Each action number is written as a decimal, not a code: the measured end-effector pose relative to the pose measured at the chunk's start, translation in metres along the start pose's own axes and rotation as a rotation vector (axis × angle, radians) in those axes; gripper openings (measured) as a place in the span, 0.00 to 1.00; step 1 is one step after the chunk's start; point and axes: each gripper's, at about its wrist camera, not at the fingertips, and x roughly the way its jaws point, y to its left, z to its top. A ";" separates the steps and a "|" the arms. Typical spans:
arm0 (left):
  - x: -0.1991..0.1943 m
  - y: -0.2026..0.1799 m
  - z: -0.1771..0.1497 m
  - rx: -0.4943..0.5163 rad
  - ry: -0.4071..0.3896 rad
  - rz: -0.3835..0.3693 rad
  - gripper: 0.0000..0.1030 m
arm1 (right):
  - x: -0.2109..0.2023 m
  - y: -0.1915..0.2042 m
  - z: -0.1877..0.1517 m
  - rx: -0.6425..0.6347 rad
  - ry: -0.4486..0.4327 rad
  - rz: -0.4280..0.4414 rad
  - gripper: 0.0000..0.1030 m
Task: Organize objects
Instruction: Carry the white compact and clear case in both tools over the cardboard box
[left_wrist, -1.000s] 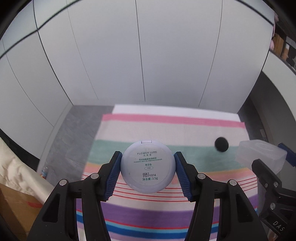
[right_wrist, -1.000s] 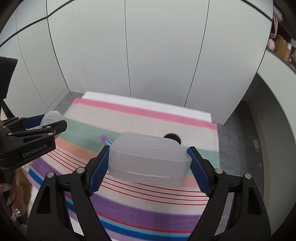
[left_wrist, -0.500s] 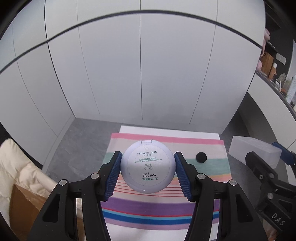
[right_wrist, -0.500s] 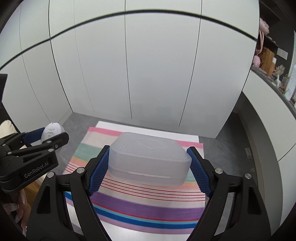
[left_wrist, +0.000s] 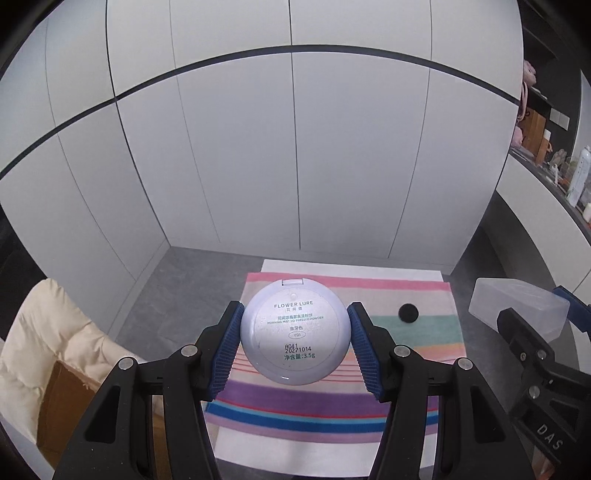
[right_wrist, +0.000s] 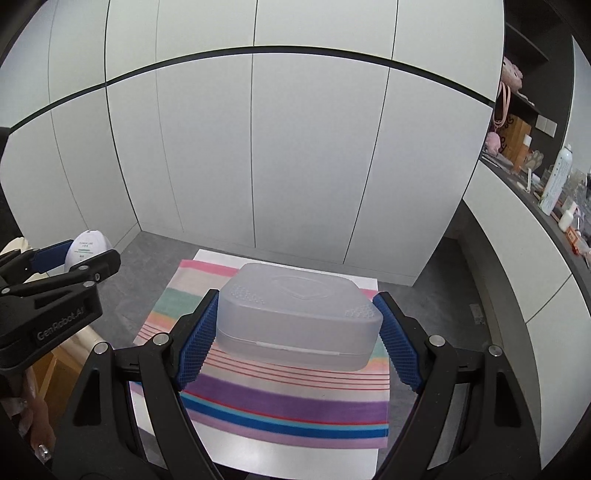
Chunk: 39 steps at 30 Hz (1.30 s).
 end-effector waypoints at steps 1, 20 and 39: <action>-0.003 0.001 -0.003 0.004 -0.001 0.002 0.57 | -0.002 -0.001 -0.002 0.005 0.000 0.003 0.82; -0.114 0.027 -0.101 0.067 -0.060 0.049 0.57 | -0.076 0.000 -0.100 0.075 0.063 0.068 0.82; -0.087 0.090 -0.181 -0.007 0.127 0.063 0.57 | -0.134 0.026 -0.183 0.083 0.146 0.222 0.82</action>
